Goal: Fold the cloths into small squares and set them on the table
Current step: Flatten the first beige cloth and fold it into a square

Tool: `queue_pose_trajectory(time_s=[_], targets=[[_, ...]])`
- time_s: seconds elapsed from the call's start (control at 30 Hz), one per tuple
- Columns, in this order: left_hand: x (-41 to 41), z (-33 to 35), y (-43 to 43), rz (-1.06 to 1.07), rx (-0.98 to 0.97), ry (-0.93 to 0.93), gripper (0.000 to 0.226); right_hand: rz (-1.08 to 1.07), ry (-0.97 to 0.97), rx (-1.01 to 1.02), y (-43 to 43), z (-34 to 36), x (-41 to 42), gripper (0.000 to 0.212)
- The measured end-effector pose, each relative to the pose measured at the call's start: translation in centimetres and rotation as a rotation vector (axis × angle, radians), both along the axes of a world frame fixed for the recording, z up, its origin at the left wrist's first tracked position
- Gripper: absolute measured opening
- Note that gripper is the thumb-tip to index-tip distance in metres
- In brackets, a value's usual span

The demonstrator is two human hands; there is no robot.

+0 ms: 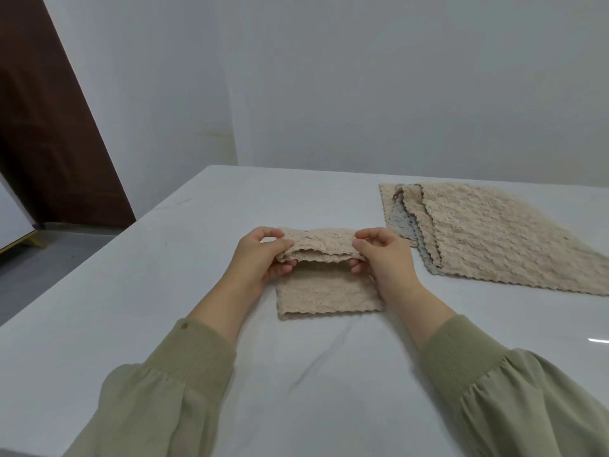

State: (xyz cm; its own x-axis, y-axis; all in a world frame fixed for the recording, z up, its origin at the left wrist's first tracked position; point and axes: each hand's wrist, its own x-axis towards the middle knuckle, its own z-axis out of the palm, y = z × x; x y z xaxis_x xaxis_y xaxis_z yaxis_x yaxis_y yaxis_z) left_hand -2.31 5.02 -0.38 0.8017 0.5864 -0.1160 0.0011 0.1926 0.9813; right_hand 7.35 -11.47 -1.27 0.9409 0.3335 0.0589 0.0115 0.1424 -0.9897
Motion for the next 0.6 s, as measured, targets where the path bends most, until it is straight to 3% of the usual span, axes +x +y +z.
queue_pose_trajectory(time_s=[0.13, 0.3, 0.4, 0.6], targets=[[-2.0, 0.4, -0.2, -0.155, 0.184, 0.124, 0.021, 0.033, -0.026, -0.147, -1.4, 0.2, -1.1, 0.009], [-3.6, 0.4, -0.5, -0.254, 0.399, 0.23, 0.024, 0.058, -0.267, -0.483, -3.3, -0.1, -2.8, 0.005], [-4.1, 0.4, -0.5, -0.328, 0.466, 0.244, 0.025, 0.025, -0.384, -0.548, -3.8, -0.4, -3.1, 0.005], [-4.2, 0.6, -0.1, -0.335, 0.521, 0.261, 0.029, 0.048, -0.412, -0.577, -3.7, -1.0, -3.0, 0.005]])
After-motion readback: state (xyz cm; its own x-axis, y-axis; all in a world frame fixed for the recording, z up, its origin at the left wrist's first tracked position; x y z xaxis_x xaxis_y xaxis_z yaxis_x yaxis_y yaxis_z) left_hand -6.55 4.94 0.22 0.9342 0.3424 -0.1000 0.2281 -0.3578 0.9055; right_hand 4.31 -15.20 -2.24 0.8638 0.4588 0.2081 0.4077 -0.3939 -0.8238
